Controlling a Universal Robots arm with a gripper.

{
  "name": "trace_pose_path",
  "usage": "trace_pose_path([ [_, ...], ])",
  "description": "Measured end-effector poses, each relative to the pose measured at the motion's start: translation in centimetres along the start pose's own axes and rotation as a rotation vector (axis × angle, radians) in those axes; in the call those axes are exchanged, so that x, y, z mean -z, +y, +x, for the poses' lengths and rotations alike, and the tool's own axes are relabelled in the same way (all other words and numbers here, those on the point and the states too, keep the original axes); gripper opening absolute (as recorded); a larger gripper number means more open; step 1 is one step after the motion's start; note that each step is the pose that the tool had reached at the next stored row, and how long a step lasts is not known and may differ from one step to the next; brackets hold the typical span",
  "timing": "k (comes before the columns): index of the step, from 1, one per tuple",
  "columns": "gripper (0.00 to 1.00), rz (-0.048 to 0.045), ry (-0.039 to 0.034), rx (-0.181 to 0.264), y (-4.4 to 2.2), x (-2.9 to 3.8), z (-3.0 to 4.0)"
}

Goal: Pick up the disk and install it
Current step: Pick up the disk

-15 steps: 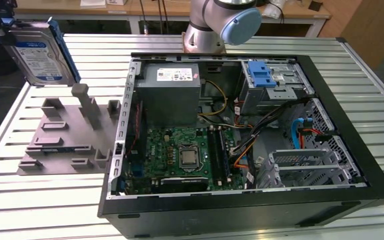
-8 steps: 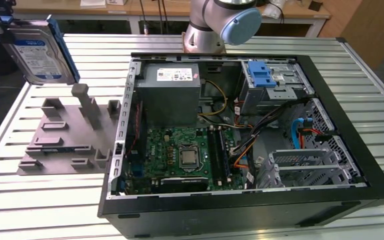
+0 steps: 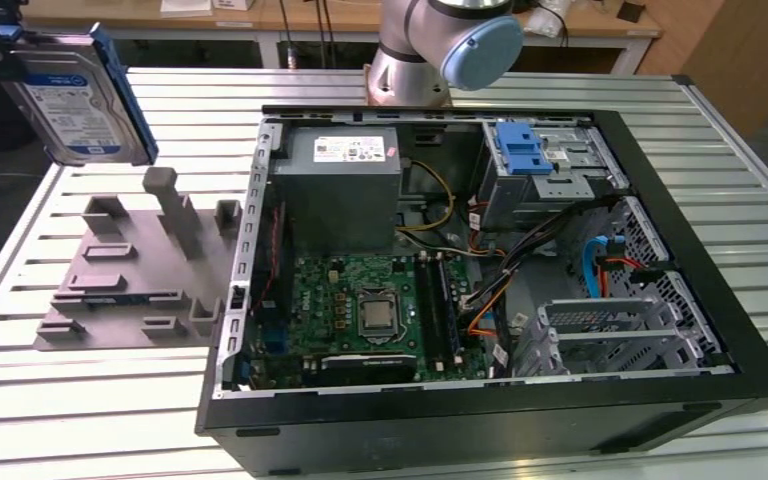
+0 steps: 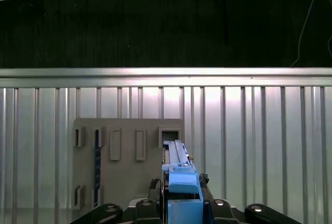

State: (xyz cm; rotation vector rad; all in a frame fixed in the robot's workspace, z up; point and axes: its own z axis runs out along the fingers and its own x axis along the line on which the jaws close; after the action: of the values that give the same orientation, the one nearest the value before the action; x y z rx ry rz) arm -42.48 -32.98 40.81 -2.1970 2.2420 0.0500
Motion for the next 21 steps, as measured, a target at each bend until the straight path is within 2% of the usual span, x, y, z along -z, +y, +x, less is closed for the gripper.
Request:
trace_pose_path([
  [6, 0.36, -0.0001, -0.0001, 0.000, 0.01, 0.41, -0.01],
  [21, 0.36, -0.0002, -0.0068, 0.000, 0.00, 0.42, -0.01],
])
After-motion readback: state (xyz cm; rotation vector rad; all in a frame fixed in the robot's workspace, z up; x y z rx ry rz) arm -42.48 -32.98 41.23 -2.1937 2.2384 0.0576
